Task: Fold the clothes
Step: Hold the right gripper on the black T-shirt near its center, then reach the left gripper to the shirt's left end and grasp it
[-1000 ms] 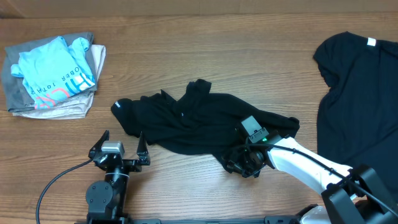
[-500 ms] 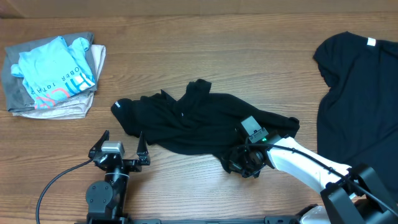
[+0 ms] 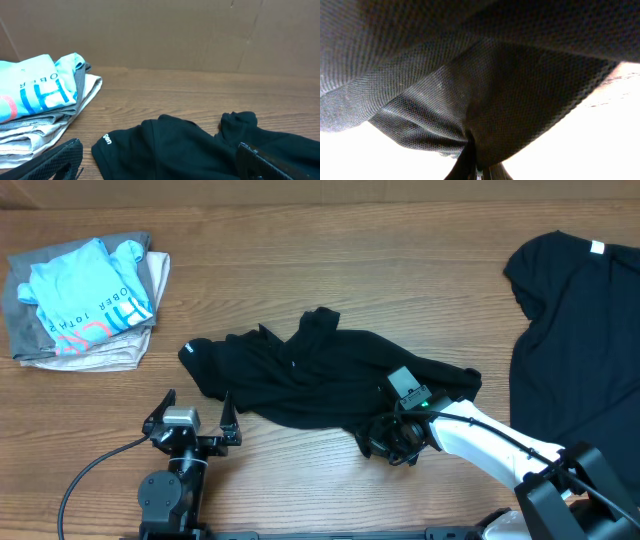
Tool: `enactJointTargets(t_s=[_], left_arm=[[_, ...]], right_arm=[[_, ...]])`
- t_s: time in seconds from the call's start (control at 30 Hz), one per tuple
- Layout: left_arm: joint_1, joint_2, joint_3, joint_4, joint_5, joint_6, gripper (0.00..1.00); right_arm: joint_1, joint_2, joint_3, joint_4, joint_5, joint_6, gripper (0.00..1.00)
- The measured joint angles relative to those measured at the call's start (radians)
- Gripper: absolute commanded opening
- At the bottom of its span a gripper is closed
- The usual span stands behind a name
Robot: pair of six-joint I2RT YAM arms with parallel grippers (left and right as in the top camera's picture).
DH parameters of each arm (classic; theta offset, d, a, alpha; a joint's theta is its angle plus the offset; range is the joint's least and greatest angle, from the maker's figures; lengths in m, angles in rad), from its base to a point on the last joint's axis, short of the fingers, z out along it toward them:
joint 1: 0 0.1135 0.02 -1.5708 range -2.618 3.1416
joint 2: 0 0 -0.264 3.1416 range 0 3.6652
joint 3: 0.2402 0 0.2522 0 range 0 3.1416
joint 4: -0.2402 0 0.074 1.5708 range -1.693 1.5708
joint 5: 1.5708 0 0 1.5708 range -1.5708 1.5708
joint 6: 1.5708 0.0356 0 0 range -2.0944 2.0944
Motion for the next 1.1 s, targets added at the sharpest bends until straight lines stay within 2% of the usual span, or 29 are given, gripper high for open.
enactJointTargets(t_s=[0.83, 0.9, 1.1], left_arm=[[0.000, 0.000, 0.000, -0.006, 0.020, -0.002, 1.00], [0.000, 0.000, 0.019, -0.058, 0.043, -0.011, 1.00], [-0.003, 0.038, 0.192, -0.426, 0.053, -0.057, 1.00]], right_arm=[[-0.001, 0.000, 0.000, 0.000, 0.000, -0.008, 0.04], [-0.001, 0.000, 0.000, -0.001, 0.000, -0.012, 0.04], [-0.002, 0.001, 0.000, 0.001, -0.002, -0.019, 0.04]])
